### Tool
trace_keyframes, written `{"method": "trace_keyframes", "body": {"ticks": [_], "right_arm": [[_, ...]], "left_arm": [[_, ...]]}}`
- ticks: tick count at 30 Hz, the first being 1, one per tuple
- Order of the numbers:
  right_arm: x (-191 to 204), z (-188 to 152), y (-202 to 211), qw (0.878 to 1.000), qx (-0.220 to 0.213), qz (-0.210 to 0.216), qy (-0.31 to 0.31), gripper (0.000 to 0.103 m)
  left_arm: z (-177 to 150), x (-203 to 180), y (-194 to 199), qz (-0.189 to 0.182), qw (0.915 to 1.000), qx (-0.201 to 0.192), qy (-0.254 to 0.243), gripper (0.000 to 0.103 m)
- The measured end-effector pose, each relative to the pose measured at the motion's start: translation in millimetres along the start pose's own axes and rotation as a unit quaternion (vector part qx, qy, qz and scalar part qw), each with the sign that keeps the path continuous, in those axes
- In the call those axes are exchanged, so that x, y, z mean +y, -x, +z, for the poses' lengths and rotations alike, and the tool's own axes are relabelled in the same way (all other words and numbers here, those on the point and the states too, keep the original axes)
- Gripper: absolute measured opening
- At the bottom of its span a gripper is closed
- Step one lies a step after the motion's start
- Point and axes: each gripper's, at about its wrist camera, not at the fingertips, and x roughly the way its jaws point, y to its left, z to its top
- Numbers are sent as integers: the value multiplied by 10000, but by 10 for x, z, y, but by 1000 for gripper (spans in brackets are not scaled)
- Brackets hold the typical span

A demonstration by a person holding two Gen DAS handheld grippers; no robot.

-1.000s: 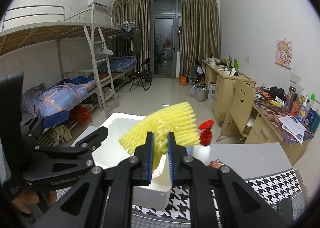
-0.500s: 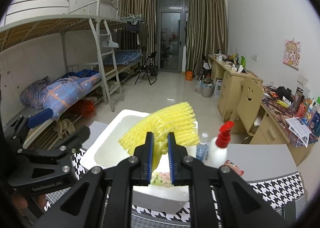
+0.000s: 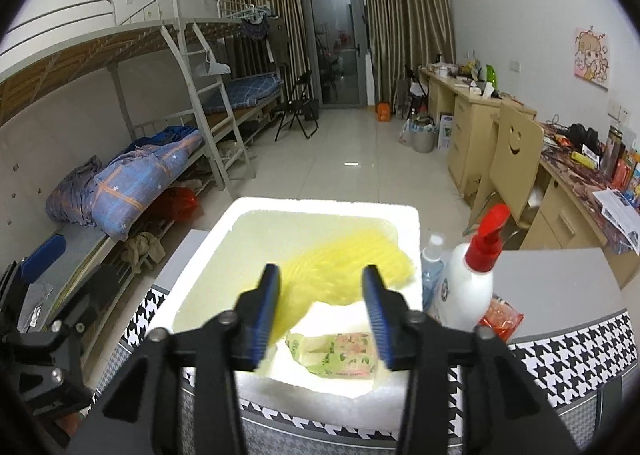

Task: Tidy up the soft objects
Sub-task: 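Lower the yellow mesh pad into the foam box and open the right gripper, then withdraw both grippers from the box back toward the sock and tissue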

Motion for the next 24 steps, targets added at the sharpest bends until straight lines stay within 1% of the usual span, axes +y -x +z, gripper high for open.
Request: {"method": "trace_keyframes", "body": {"ticks": [1,4,7,15,17,19,24], "right_arm": [[7,-1,14,10000,-4,-22,6,65],[17,0,85,10000,-91,-31,18,67],[31,13,168,9999,-131,0,27,73],[16,-15,471,9992,-376,-92,67,75],[16,-35,567,9988,-490,-65,59,86],[24,-48,665,9979,-638,-99,60,87],[-3,-107,843,9972,-732,-107,80,87]], "left_arm": [[-3,1,0,-9,10000,9,11,102],[-16,-6,20,-47,10000,14,-4,102],[-18,-28,34,-49,10000,17,-15,102],[12,-91,218,-171,9998,-103,-3,102],[11,-118,280,-207,9997,-137,-8,102],[10,-145,333,-229,9996,-145,-24,102],[1,-211,452,-239,9996,-142,-69,102]]}}
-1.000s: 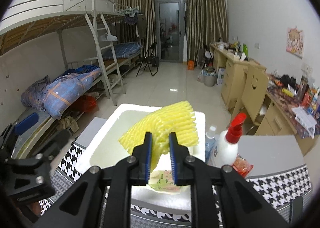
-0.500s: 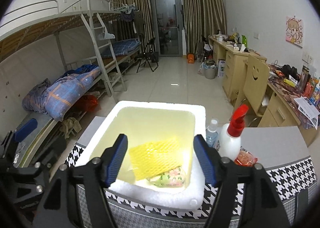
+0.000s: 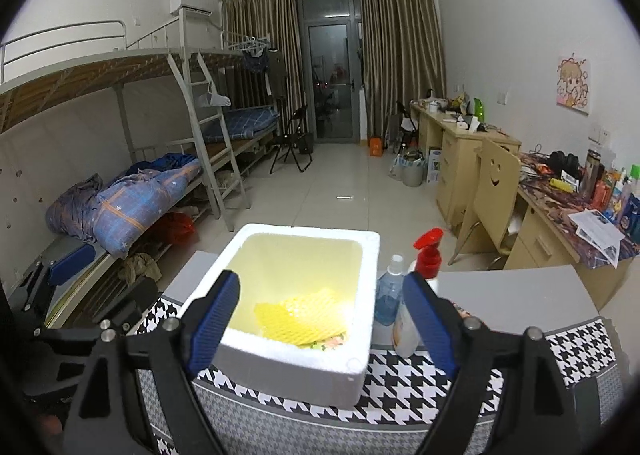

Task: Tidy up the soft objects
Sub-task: 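Withdraw both grippers from the box back toward the sock and tissue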

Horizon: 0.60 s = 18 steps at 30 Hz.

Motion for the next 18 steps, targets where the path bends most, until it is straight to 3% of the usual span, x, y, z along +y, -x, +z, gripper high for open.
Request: {"method": "trace_keyframes", "body": {"ticks": [18], "right_arm": [[-248,-351,778,9987,-376,-307,-163,94]], "left_arm": [[-179,-426,503,-563,9982,-71,-197,102]]}}
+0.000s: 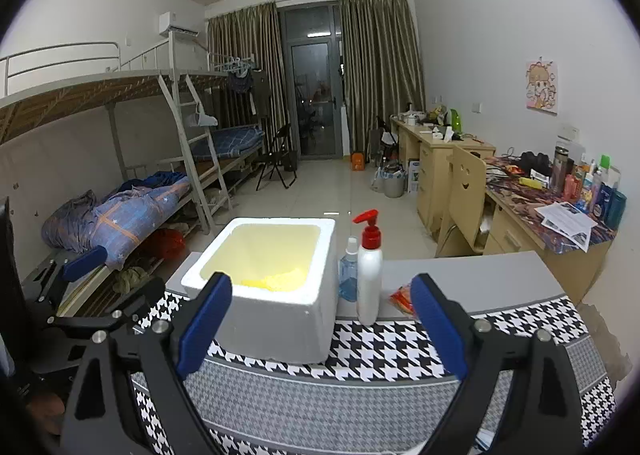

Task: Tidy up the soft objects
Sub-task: 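Withdraw both grippers from the box back toward the sock and tissue, then grasp the grey sock with the right gripper while the left gripper grasps the white tissue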

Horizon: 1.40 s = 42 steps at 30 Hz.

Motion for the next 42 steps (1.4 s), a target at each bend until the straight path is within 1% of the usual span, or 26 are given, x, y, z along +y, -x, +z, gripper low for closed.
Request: {"method": "trace_keyframes", "body": {"ticks": [10,12,21,25,30,33,36,42], "right_arm": [[-183,-256,352,9993,-199,-297,107,94],[-237,-309,405,9991,-225,-357,106,94],[-493,-635,554,9962,-238,-822,189,94],[-622,-790,583,9949,-184,-987,134,94],[-726,-942,606,9934,-130,-1139,82,94],[-784,-1013,623,9930,-80,-1177,36,94],[-844,-1109,602,9924,3,-1233,-47,94],[-962,-1263,571,9910,161,-1316,-192,94]], "left_arm": [[-221,-420,170,-610,9981,-17,-82,102],[-263,-498,193,-669,9977,-48,-123,102],[-482,-772,149,-1196,9925,-13,-241,102],[-589,-861,116,-1419,9897,88,-197,102],[-700,-972,83,-1474,9886,147,-276,102],[-759,-1059,45,-1577,9867,231,-312,102],[-834,-1115,-12,-1580,9863,338,-338,102],[-964,-1238,-124,-1795,9813,505,-472,102]]}}
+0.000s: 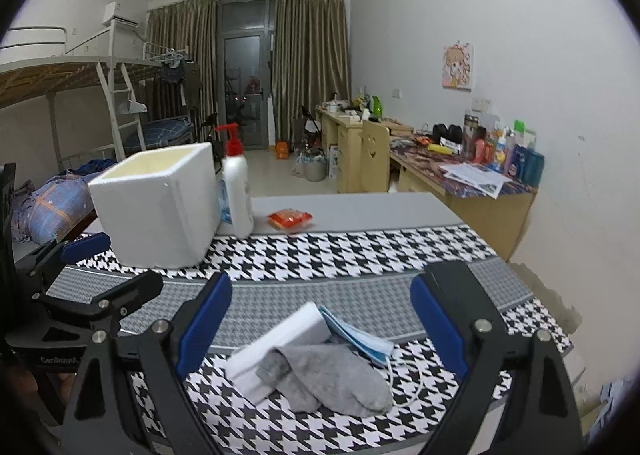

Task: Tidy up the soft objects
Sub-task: 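Grasp the grey sock with the right gripper while the left gripper grasps the white tissue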

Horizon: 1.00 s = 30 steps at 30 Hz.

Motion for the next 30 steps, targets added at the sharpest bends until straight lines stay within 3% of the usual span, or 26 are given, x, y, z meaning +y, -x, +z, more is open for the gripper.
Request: {"method": "trace_keyframes", "body": {"ticks": [11,19,30], "right_arm": [[-126,-282,-104,9995,291,-57,133,94],[-135,-547,-318,9969,744,64,229,93],[-120,-685,-538,9924,1148,283,350,73]], "left_arm": [[-164,-164,-247,-335,9985,393,-174,102],[-246,-125,-417,-323,9975,615,-129,102],[-383,-268,-570,-635,9927,966,-354,102]]}}
